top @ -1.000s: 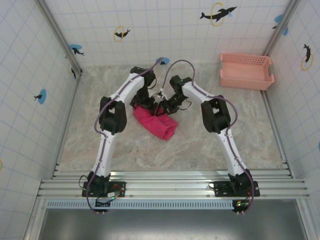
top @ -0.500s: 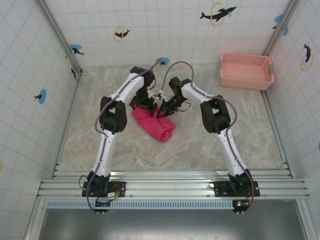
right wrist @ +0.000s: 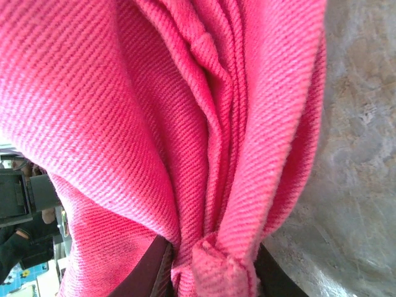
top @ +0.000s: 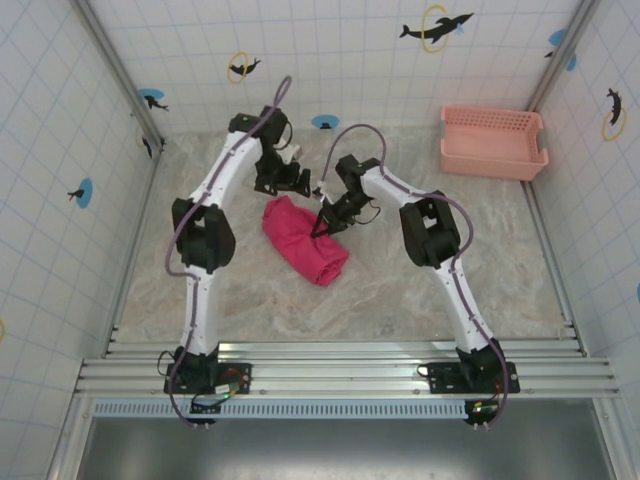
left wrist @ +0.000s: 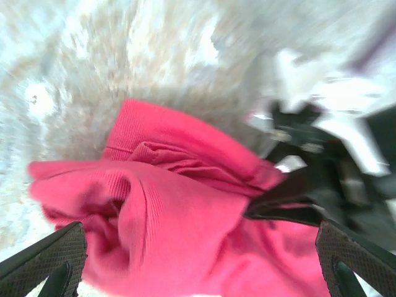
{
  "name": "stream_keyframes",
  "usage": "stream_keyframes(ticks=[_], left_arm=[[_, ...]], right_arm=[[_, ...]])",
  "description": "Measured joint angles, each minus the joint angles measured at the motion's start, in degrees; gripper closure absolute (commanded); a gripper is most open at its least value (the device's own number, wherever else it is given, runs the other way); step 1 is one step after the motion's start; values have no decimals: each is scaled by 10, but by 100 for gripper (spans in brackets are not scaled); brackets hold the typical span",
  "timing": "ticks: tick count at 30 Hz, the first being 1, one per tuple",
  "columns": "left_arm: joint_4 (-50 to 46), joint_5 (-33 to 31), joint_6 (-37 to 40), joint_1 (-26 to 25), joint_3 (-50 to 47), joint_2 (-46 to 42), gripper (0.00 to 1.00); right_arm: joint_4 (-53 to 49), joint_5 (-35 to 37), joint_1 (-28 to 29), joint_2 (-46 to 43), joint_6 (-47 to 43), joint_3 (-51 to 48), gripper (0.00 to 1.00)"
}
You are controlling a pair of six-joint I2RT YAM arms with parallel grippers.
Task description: Roll up the long pants
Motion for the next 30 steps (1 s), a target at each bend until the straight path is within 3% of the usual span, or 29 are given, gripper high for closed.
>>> stream_keyframes(ticks=[8,16,25,30], left_arm=[[19,18,-4,49,-46,-123,2],[33,18,-2,68,-168,-124,3],[45,18,7,72,-188,-125,3],[48,18,9,80,-201,-125,2]], right_arm=[[2,1,-34,-10,26,7,100],[6,23,-94,-13,67,96,100],[62,34,-121,-13,162,243,100],[133,49,-139,-15,222,258,100]])
